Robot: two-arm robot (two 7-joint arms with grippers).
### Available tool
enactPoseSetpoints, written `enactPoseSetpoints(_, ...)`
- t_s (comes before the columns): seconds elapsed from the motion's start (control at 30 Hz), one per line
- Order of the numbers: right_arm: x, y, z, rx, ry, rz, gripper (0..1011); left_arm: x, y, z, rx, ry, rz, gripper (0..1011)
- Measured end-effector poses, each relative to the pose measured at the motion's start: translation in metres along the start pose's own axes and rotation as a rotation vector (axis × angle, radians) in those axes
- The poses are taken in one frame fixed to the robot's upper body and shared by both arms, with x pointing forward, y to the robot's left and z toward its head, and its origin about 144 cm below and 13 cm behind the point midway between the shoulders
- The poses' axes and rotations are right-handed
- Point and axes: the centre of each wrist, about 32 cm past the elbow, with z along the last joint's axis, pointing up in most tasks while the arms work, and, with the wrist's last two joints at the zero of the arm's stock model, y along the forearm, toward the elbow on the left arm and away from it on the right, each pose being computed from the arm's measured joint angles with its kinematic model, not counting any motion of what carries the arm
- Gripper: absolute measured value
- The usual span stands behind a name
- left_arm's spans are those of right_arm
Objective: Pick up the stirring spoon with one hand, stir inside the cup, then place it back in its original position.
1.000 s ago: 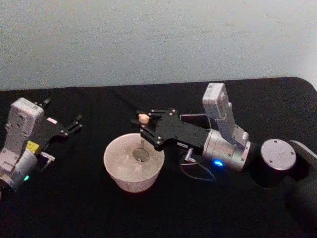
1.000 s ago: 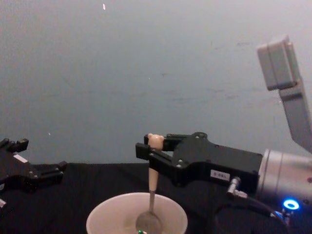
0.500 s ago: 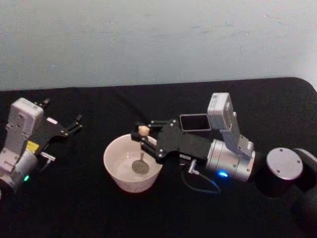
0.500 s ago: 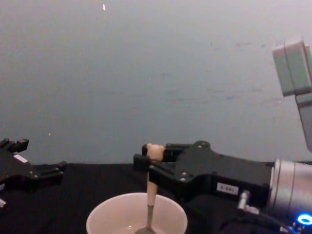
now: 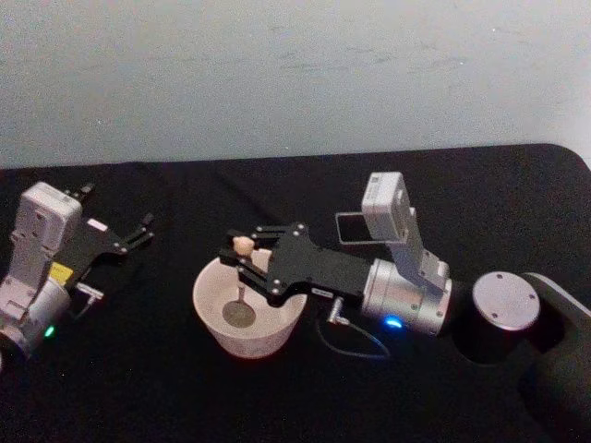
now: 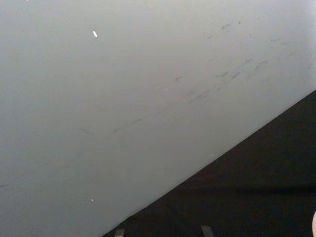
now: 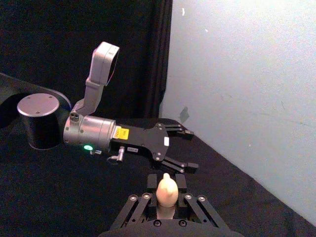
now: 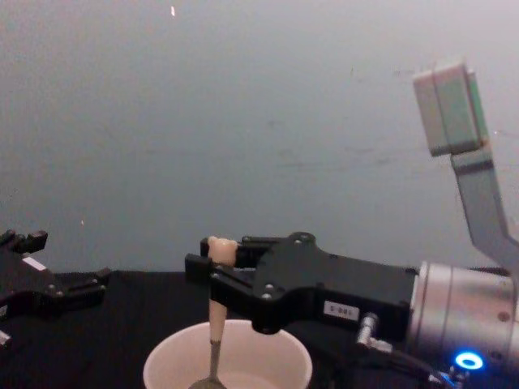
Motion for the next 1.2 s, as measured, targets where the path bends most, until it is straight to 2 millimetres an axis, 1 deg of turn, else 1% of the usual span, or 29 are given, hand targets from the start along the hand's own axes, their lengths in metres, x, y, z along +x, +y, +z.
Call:
enactPoseSetpoints(0.27, 0.008, 0.011, -0.001, 0.003, -0.020, -0.016, 212, 0.000, 0.000, 0.000, 0.000, 0.000, 0.000, 1001)
enactPoseSetpoints(0.53, 0.018, 0.012, -0.002, 0.001, -0.033, -0.059, 212, 0.000, 0.000, 0.000, 0.000, 0.000, 0.000, 1001)
enactPoseSetpoints(0.63, 0.020, 0.010, -0.002, -0.003, -0.038, -0.071, 212, 0.000, 0.000, 0.000, 0.000, 0.000, 0.000, 1001)
enactPoseSetpoints(0.8, 0.022, 0.000, -0.004, -0.014, -0.040, -0.084, 212, 0.000, 0.000, 0.000, 0.000, 0.000, 0.000, 1001)
enactPoseSetpoints(0.97, 0.020, -0.010, -0.004, -0.022, -0.035, -0.092, 212, 0.000, 0.000, 0.000, 0.000, 0.000, 0.000, 1001)
enactPoseSetpoints(1.2, 0.014, -0.019, -0.002, -0.014, -0.023, -0.088, 212, 0.000, 0.000, 0.000, 0.000, 0.000, 0.000, 1001)
